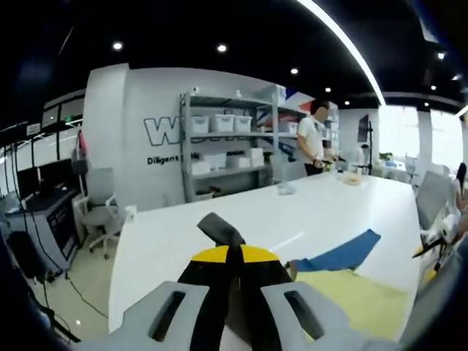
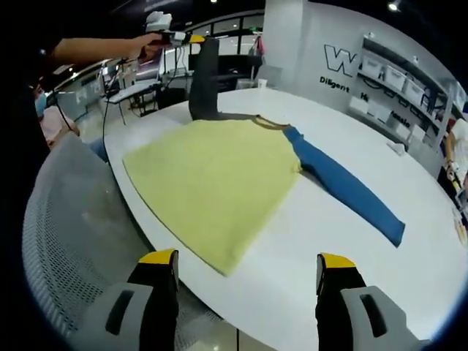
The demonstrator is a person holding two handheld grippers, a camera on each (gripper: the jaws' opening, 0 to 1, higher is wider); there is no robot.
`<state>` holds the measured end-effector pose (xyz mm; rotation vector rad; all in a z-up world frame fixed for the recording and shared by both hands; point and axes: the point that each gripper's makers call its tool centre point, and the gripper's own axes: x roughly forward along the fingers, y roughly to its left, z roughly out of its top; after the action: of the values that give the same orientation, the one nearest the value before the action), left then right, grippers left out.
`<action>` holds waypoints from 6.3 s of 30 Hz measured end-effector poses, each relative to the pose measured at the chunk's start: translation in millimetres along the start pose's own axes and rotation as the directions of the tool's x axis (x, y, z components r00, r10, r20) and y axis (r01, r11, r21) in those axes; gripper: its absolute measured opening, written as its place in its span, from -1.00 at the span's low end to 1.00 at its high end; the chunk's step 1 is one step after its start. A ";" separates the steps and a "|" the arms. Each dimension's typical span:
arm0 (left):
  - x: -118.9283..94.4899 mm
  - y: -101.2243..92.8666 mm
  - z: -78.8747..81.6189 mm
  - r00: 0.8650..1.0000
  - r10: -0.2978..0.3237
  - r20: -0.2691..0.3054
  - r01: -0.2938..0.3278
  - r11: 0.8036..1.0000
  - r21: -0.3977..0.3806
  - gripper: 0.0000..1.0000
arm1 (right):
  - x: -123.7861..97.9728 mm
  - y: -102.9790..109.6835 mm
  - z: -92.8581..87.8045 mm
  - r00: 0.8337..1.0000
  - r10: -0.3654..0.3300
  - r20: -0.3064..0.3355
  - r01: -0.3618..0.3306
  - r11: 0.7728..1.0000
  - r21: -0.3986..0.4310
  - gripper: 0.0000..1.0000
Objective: Fold the garment on the visible template until the final outline fits inside the template.
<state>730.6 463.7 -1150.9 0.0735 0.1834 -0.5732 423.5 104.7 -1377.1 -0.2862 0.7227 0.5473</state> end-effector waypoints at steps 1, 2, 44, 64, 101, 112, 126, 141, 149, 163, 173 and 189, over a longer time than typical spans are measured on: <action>3.0 -4.2 0.7 1.000 -0.008 -0.001 0.008 1.000 -0.001 -0.98 | -0.3 -1.1 -0.7 1.000 -0.001 0.000 0.001 1.000 -0.002 0.49; 7.2 -11.8 1.3 1.000 -0.018 -0.005 0.018 1.000 0.004 -0.98 | -1.3 -2.5 -1.0 1.000 -0.002 0.001 0.002 1.000 -0.007 0.49; 118.8 -168.6 -96.4 0.956 -0.179 -0.231 0.191 0.981 0.030 -0.98 | -33.8 -40.5 -8.0 0.997 -0.034 0.071 0.029 0.997 0.073 0.53; 140.7 -200.2 -153.0 0.921 -0.196 -0.338 0.208 0.978 0.002 -0.97 | -36.3 -39.8 -16.7 0.998 -0.010 0.055 0.005 0.996 0.088 0.53; 146.3 -246.4 -218.2 0.830 -0.292 -0.475 0.331 0.944 -0.002 -0.51 | -50.4 -52.3 -33.9 1.000 -0.020 0.022 0.017 0.992 0.123 0.54; 142.4 -275.2 -233.0 0.781 -0.366 -0.506 0.403 0.914 -0.039 -0.48 | -52.1 -57.1 -33.6 0.999 -0.028 0.020 0.025 0.991 0.128 0.54; 135.1 -275.9 -222.5 0.766 -0.393 -0.509 0.427 0.903 -0.054 -0.45 | -49.1 -66.3 -28.6 0.999 -0.041 0.032 0.036 0.991 0.130 0.54; 121.4 -263.0 -203.7 0.796 -0.395 -0.458 0.428 0.903 -0.035 0.08 | -46.5 -104.7 -24.0 0.996 -0.082 0.027 0.079 0.993 0.091 0.53; 109.8 -253.1 -205.2 0.793 -0.387 -0.469 0.438 0.899 -0.001 0.24 | -40.2 -126.0 -18.5 0.994 -0.102 0.030 0.099 0.991 0.090 0.52; 83.1 -246.9 -204.4 0.782 -0.399 -0.479 0.484 0.873 0.063 0.42 | -24.3 -157.9 -12.2 0.992 -0.123 0.038 0.119 0.988 0.095 0.48; 60.1 -245.6 -205.7 0.773 -0.401 -0.492 0.504 0.859 0.092 0.55 | -10.6 -180.1 -5.1 0.987 -0.152 0.054 0.144 0.980 0.141 0.42; 32.7 -245.9 -207.6 0.768 -0.385 -0.512 0.505 0.855 0.115 0.99 | 17.1 -223.0 -2.1 0.979 -0.199 0.042 0.188 0.964 0.186 0.10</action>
<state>591.9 265.1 -1365.3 0.4274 0.6229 -1.0600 558.8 -73.4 -1376.6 -0.1669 0.6725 0.3005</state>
